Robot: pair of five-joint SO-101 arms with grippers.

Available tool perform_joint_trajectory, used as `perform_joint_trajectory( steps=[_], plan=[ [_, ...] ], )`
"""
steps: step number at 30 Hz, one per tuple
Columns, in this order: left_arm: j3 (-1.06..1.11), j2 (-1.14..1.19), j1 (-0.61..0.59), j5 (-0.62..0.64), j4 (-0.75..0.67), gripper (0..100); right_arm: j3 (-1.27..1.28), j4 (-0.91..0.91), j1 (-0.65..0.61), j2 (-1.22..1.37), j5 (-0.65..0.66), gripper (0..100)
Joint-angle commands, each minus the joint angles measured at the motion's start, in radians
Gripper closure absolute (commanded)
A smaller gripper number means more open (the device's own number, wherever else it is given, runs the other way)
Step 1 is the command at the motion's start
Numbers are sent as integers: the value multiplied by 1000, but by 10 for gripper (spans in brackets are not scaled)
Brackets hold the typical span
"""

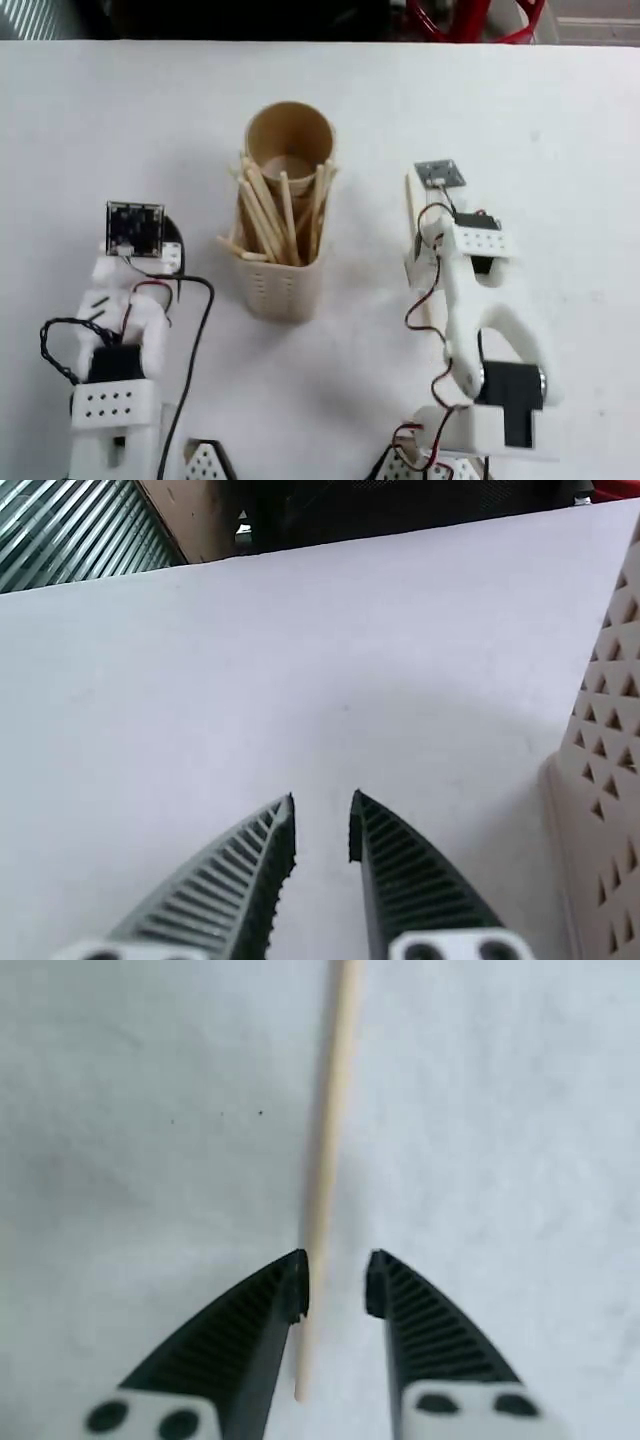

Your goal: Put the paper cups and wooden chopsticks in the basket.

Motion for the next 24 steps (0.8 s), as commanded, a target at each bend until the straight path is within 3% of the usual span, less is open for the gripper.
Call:
perform_joint_trajectory(
  steps=[1, 10, 15, 21, 24],
  plan=[
    [-5, -27, -5, -9, -25, 890, 0, -41, -2, -58, 11, 768],
    [-3, -27, -5, -9, -21, 890, -11, -120, -104, -58, 12, 776],
    [-3, -27, -5, -9, -20, 890, -40, -134, -88, -12, 12, 776],
    [-3, -27, -5, -9, -18, 890, -163, -130, -53, 216, 12, 776],
    [-3, -27, -4, -9, -18, 890, -259, -65, -8, 305, 12, 833]
  ],
)
